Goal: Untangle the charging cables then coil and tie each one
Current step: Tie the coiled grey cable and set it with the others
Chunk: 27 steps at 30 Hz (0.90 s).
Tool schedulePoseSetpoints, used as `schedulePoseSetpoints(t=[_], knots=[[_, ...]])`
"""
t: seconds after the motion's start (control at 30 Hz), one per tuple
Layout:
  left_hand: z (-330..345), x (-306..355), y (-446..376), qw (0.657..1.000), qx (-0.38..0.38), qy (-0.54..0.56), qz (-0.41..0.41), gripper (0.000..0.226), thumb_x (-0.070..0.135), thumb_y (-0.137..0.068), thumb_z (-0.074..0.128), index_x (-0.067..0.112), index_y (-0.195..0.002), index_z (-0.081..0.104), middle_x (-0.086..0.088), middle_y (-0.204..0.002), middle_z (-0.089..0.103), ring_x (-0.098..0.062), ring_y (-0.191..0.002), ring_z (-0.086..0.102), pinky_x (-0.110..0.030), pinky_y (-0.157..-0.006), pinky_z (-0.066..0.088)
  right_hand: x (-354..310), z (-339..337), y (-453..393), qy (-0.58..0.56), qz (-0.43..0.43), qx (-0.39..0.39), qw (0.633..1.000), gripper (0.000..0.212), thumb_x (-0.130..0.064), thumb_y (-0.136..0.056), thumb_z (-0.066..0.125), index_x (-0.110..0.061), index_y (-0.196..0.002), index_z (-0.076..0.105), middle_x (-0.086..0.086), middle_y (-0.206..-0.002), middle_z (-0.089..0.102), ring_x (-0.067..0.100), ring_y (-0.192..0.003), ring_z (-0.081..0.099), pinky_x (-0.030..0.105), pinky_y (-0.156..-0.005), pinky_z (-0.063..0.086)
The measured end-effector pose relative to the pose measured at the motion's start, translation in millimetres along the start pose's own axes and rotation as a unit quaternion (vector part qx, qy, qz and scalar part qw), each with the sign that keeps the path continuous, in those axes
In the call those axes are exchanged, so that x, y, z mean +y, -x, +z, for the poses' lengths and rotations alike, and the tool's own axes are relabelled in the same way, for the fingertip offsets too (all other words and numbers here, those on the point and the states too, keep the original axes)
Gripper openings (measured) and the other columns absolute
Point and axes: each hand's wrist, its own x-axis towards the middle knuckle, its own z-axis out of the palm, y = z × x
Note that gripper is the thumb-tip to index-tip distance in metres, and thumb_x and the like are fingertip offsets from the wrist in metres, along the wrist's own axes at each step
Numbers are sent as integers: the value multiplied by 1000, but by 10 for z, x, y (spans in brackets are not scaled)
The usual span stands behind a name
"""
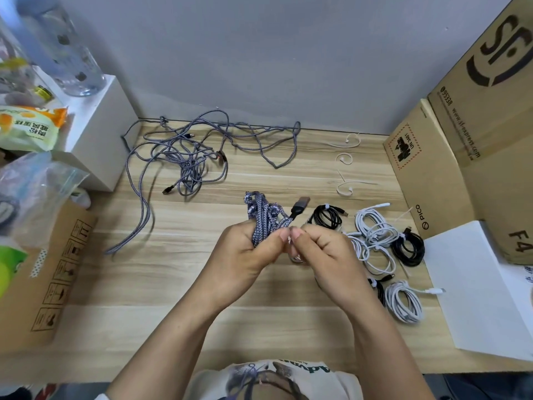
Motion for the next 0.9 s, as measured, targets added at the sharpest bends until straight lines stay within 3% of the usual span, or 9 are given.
schedulePoseSetpoints(t=[0.07,0.17,0.27,0.37,0.43,0.57,0.67,0.83,0.9], knots=[[10,-5,13,1000,-17,-10,9,46,47,-75,54,2,-63,54,4,-59,47,-4,-56,41,-18,-55,35,94,41,-23,28,31,-22,999,28,-50,-82,46,-28,-66,56,-9,-55,51,6,-56,46,38,-59,40],[78,10,39,999,-40,-18,0,40,41,-77,56,6,-58,49,6,-57,46,-5,-57,43,-19,-55,36,156,129,-37,8,55,-18,998,23,-38,-77,47,-22,-62,51,-12,-50,53,0,-49,41,30,-55,33],[60,82,18,986,-5,142,-87,36,30,-75,58,17,-44,48,3,-54,48,-9,-53,43,-16,-53,38,154,106,-37,-53,61,35,996,8,-36,-76,59,-39,-72,65,-6,-59,55,5,-56,47,30,-57,39],[-23,99,-17,936,8,311,-163,39,31,-77,50,22,-40,41,0,-53,45,-12,-54,46,-25,-49,37,135,-7,-27,-42,49,63,996,20,-12,-83,69,-27,-70,65,0,-58,44,5,-52,39,21,-52,33],[-38,109,-31,922,26,338,-184,42,30,-79,54,21,-41,40,0,-54,43,-13,-53,47,-25,-49,35,89,-27,-22,18,33,57,998,23,-11,-84,69,-27,-68,62,-1,-56,44,4,-50,36,20,-50,30],[-40,-6,-66,972,123,121,-158,49,27,-86,59,20,-39,46,-2,-56,48,-9,-52,43,-26,-54,34,25,-53,8,129,15,70,989,21,-20,-81,72,-25,-62,65,-7,-52,53,4,-52,46,18,-53,34],[-147,-82,-85,971,200,16,-133,55,16,-94,52,22,-39,52,-3,-56,49,-7,-47,37,-27,-54,32,-10,-166,26,141,36,141,979,16,-20,-81,72,-20,-65,70,-7,-63,64,3,-54,51,18,-53,36],[-50,76,-38,981,-5,10,-193,57,19,-93,53,19,-37,46,2,-49,45,-12,-49,36,-26,-52,30,-171,-94,-41,22,-91,93,991,6,-31,-77,66,-30,-79,71,-12,-87,64,1,-88,59,12,-76,42],[-18,110,-15,976,-99,12,-195,51,33,-84,60,20,-37,43,7,-44,42,-13,-50,34,-24,-51,30,-163,-83,-68,45,-131,32,990,20,-38,-76,64,-33,-93,72,-15,-102,64,3,-103,59,17,-87,42]])
